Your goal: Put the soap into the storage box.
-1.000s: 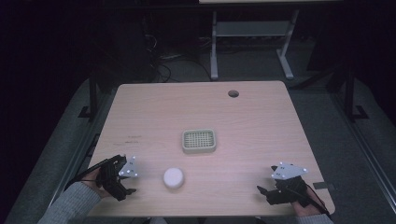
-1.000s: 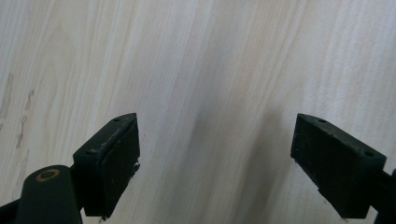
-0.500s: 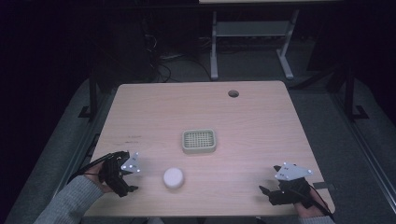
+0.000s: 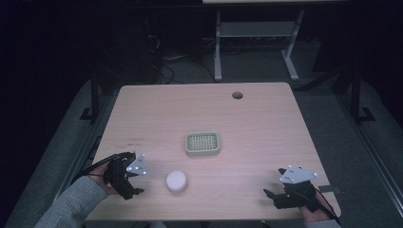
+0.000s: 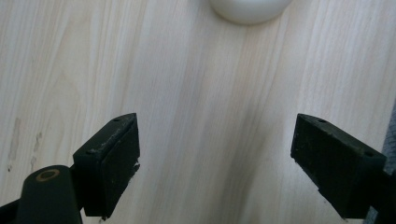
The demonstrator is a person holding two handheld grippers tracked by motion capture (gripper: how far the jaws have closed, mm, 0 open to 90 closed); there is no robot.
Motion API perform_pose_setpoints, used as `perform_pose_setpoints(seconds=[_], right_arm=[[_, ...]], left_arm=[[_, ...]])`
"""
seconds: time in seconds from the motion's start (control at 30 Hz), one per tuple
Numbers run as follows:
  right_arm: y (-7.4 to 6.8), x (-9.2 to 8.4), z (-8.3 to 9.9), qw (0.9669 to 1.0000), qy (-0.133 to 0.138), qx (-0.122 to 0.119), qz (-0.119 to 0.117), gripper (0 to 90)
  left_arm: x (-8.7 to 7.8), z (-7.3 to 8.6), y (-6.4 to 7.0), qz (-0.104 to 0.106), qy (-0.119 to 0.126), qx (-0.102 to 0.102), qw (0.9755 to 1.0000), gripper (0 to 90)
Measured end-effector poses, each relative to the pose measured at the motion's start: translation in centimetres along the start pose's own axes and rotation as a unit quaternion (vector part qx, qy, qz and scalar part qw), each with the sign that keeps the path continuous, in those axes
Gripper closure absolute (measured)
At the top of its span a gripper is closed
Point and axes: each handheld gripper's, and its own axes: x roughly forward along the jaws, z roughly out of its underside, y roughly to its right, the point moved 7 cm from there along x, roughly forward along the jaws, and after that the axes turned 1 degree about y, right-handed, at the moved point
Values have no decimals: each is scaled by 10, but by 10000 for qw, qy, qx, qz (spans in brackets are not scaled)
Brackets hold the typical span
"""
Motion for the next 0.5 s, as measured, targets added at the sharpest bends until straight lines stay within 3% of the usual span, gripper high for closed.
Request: perform_pose_setpoints(seconds=[0.5], right_arm=[[-1, -1, -1, 10000, 33, -47, -29, 139]], left_arm=[[9, -32, 0, 227, -31, 195, 9995, 152]])
